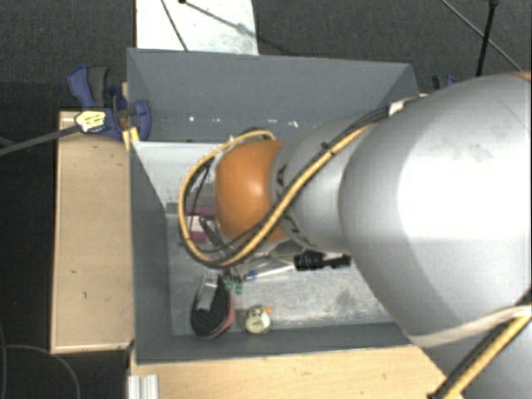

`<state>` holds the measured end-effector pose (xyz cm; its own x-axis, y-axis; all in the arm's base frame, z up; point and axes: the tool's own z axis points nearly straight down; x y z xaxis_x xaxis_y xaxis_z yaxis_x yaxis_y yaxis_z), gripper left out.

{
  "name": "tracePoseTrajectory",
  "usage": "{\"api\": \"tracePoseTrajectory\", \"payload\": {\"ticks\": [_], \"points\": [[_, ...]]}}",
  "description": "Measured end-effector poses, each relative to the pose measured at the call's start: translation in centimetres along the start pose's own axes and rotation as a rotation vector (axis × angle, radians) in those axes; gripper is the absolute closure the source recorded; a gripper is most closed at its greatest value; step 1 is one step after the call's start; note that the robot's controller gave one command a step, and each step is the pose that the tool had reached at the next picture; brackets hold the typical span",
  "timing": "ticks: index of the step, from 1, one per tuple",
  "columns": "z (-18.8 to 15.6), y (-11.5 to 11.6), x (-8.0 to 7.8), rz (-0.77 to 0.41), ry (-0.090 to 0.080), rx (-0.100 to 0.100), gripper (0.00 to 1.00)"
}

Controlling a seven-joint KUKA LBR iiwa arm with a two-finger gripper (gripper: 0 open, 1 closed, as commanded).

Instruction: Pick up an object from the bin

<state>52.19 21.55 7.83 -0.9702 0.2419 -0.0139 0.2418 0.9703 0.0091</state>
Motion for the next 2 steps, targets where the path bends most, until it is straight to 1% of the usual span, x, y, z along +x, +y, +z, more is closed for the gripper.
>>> {"api": "tracePoseTrajectory", "payload": {"ticks": [1,2], "points": [[0.15,-5.86,2.05,-0.284,-0.01,0.002,0.0],[0.69,-5.8,2.88,-0.284,0.012,0.006,1.0]]}}
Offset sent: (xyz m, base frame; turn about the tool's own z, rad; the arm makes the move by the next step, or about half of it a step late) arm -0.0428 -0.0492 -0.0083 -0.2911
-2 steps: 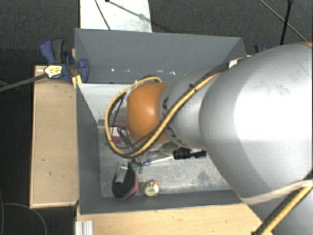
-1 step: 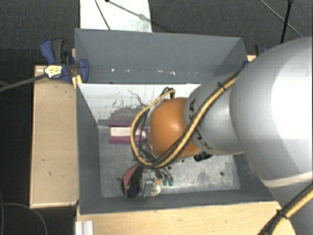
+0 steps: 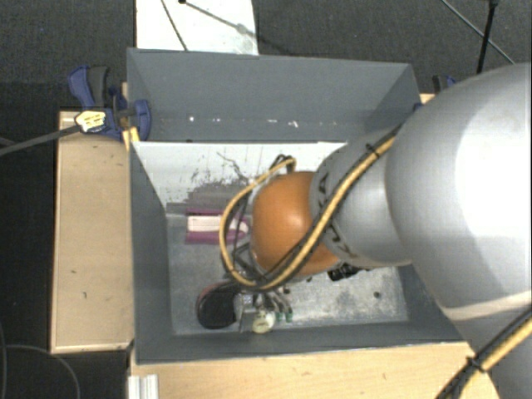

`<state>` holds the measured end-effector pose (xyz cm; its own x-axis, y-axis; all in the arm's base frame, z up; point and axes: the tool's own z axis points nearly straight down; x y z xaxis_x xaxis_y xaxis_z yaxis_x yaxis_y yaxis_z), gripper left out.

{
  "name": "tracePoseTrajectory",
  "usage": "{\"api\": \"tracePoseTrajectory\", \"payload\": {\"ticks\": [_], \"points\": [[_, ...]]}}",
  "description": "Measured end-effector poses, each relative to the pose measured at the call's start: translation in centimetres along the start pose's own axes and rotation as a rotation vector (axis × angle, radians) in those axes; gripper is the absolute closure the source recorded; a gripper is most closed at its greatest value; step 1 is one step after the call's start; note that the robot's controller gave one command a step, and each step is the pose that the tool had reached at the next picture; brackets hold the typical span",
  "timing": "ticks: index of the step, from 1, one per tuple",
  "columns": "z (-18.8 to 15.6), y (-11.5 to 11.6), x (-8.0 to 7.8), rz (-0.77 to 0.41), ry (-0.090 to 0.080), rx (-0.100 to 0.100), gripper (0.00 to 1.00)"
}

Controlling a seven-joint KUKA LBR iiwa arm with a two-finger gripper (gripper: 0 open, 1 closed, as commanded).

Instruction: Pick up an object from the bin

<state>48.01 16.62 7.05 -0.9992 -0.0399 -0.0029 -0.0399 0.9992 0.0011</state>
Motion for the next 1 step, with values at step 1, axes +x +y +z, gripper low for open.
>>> {"api": "tracePoseTrajectory", "payload": {"ticks": [1], "points": [[-11.22,-1.71,-1.23,-0.063,-0.006,-0.001,1.0]]}}
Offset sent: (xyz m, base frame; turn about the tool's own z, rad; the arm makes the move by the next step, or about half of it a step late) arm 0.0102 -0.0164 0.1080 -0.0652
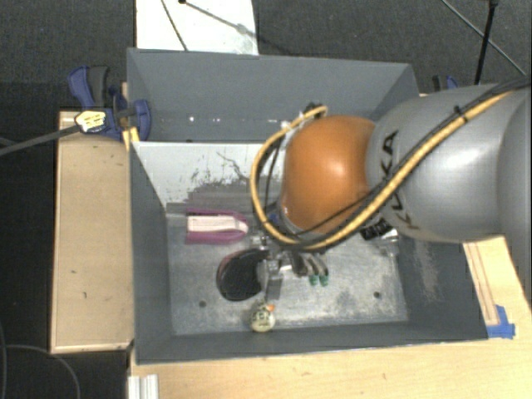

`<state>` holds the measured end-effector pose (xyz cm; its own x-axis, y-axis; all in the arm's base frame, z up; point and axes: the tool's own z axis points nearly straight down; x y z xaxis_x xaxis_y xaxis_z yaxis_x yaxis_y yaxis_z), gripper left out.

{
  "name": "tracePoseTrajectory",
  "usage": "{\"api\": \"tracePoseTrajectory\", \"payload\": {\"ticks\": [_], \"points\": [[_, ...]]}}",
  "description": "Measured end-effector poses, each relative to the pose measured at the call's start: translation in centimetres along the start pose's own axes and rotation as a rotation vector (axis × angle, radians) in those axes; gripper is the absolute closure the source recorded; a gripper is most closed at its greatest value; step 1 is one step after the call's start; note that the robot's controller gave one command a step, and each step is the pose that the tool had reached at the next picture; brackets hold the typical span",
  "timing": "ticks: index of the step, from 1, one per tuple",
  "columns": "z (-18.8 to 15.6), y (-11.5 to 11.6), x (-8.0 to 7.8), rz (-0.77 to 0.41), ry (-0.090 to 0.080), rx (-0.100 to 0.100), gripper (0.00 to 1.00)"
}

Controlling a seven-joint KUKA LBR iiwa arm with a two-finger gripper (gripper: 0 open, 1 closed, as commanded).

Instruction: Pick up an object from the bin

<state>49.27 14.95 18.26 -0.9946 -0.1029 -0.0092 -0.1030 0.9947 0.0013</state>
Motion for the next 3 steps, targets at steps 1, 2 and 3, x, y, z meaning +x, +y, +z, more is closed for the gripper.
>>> {"api": "tracePoseTrajectory", "payload": {"ticks": [1,2,3], "points": [[0.4,0.0,0.2,0.0,0.008,0.001,0.0],[10.4,4.4,-1.2,0.018,0.001,-0.003,0.0],[10.0,4.2,-1.2,0.023,0.002,-0.001,1.0]]}}
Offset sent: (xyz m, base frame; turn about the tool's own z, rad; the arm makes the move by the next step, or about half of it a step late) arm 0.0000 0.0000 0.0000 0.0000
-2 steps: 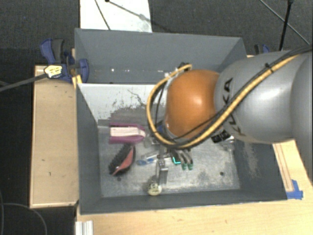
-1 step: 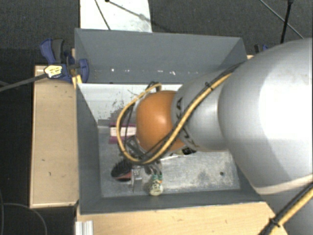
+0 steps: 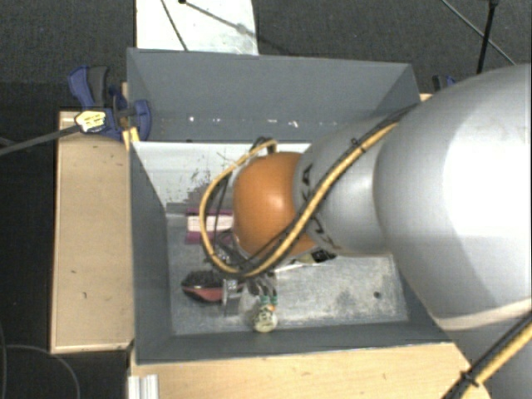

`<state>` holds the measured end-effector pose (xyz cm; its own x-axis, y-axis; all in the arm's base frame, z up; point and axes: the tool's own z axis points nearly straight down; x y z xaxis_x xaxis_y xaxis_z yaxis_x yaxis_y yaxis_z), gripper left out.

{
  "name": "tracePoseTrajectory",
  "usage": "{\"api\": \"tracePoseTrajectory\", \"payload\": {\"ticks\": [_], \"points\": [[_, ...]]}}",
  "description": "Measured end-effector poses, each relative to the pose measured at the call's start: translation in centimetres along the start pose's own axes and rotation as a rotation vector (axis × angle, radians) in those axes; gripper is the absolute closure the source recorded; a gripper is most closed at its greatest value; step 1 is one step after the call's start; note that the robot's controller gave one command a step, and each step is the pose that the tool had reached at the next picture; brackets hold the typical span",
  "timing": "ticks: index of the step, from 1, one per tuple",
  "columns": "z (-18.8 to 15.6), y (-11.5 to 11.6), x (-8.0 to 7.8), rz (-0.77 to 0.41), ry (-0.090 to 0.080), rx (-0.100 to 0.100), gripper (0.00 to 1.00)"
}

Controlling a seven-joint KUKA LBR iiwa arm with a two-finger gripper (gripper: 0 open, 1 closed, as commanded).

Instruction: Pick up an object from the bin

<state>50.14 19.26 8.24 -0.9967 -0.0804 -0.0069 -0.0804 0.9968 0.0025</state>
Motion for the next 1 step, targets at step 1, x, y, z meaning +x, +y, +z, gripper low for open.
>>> {"api": "tracePoseTrajectory", "payload": {"ticks": [1], "points": [[-17.03,0.27,-1.4,-0.012,-0.003,0.0,1.0]]}}
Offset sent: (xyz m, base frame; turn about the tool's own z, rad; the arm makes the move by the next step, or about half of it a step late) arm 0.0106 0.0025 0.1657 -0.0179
